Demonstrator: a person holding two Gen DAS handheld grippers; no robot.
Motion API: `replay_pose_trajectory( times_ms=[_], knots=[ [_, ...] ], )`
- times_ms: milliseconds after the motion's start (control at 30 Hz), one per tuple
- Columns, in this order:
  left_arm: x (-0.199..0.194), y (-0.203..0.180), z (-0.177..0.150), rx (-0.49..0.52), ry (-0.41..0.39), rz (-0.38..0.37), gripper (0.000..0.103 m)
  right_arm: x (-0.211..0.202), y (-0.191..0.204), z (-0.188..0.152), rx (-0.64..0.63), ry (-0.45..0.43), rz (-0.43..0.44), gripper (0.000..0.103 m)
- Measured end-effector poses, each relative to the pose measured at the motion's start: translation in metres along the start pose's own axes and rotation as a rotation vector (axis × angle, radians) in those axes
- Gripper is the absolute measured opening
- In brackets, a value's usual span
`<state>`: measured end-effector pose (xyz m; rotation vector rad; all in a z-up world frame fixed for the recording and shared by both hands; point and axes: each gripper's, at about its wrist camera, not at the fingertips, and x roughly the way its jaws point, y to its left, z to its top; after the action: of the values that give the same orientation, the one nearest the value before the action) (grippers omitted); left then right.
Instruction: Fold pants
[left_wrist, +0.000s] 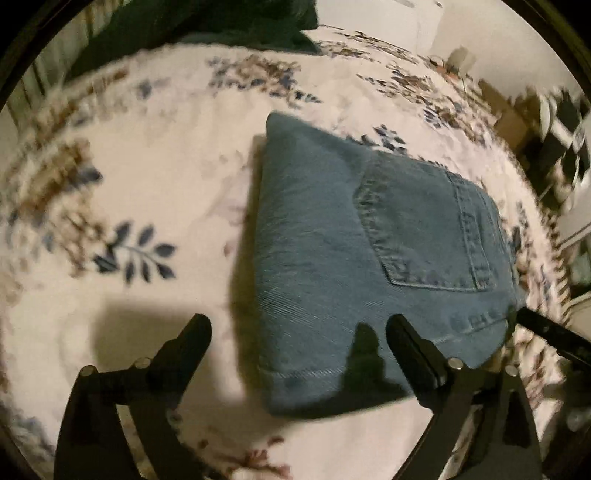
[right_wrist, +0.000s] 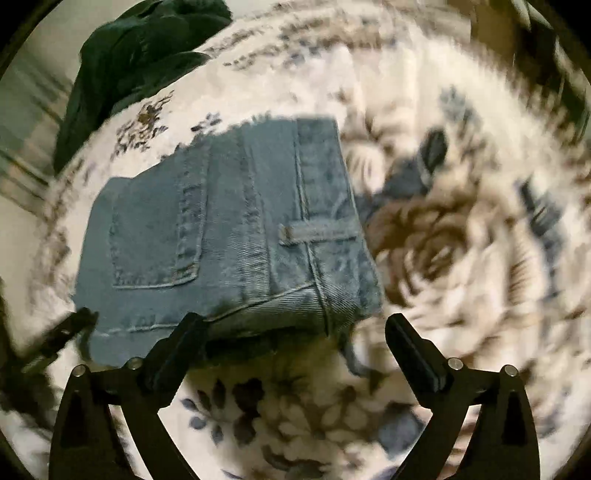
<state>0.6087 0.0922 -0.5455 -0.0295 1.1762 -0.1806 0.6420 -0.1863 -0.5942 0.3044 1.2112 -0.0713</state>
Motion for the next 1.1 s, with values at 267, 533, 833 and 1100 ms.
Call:
replay_pose_trajectory(
  times_ms=[267, 533, 833, 1100],
  knots=[
    [-0.083, -0.046, -0.010, 0.032, -0.107, 0.070, 0.097, -0.090, 0.049, -0.003, -0.095, -0.131, -0.124, 0.103],
    [-0.203, -0.084, -0.036, 0.006, -0.214, 0.122, 0.097, -0.220, 0.049, -0.043, -0.117, -0.220, -0.103, 0.103],
    [-0.340, -0.117, -0.085, -0.023, -0.309, 0.132, 0.097, -0.398, 0.046, -0.102, -0.160, -0.349, -0.063, 0.103],
    [-0.462, -0.150, -0.140, -0.037, -0.378, 0.172, 0.097, -0.556, 0.044, -0.167, -0.202, -0.460, -0.031, 0.103]
  ],
)
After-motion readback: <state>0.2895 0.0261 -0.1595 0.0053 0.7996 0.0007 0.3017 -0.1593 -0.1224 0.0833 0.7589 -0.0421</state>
